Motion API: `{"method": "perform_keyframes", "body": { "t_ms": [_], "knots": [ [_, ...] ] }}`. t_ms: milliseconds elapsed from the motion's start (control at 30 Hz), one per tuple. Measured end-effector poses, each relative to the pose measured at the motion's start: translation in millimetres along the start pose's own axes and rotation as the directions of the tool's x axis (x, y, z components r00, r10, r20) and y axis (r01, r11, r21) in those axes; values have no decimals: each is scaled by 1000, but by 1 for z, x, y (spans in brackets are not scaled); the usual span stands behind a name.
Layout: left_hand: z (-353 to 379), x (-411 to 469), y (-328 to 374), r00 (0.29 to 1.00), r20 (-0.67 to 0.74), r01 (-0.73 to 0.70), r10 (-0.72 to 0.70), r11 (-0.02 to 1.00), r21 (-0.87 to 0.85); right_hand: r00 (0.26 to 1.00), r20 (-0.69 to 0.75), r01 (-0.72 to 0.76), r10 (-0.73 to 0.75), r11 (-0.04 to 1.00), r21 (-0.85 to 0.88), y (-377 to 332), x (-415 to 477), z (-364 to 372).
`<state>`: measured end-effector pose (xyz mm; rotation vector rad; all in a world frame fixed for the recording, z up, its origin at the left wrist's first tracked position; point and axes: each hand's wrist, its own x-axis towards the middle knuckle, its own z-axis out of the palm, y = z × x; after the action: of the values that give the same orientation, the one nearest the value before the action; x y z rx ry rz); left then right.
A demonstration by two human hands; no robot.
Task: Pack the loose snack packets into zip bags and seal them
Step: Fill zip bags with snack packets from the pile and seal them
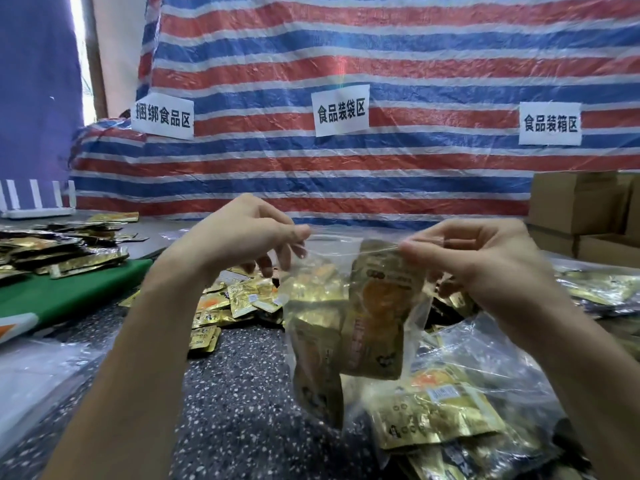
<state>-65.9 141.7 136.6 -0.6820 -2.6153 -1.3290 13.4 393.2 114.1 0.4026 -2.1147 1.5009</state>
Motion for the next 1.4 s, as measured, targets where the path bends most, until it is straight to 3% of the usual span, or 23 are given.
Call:
{"method": "perform_keyframes", "body": {
  "t_ms": [233, 333, 467, 533, 800, 1000, 1100, 1233, 1400],
  "knots": [
    [-16, -5, -10, 987, 159, 20, 23, 965, -262, 998, 37, -57, 58, 998, -23, 3, 1, 7],
    [-28, -11, -15, 969, 232, -11, 83, 956, -295, 996, -31, -83, 81, 995, -53, 9, 5, 7],
    [-34, -13, -22, 988, 144, -17, 50, 974, -228, 949, 148, -281, 279, 960, -8, 11, 4, -1],
    [-29, -12, -22, 994, 100, -14, 35, 979, -205, 928, 172, -334, 329, 943, -5, 11, 3, -6],
    [-26, -8, -26, 997, 6, -71, 72, 989, -133, 968, 152, -194, 198, 980, -45, 9, 1, -9],
    [-26, -5, -29, 996, 26, -78, 81, 991, -111, 986, 94, -145, 140, 988, 46, 16, 3, -11],
    [-29, -7, -28, 996, 23, -84, 86, 991, -104, 959, 204, -181, 194, 980, -82, 17, 1, -3],
    [-32, -8, -27, 994, 3, -109, 111, 986, -128, 993, 16, -117, 117, 993, 19, 20, 5, -1],
    [-35, -9, -28, 991, 8, -128, 132, 976, -174, 985, 142, -103, 100, 995, 16, 8, 1, -2]
  ]
}}
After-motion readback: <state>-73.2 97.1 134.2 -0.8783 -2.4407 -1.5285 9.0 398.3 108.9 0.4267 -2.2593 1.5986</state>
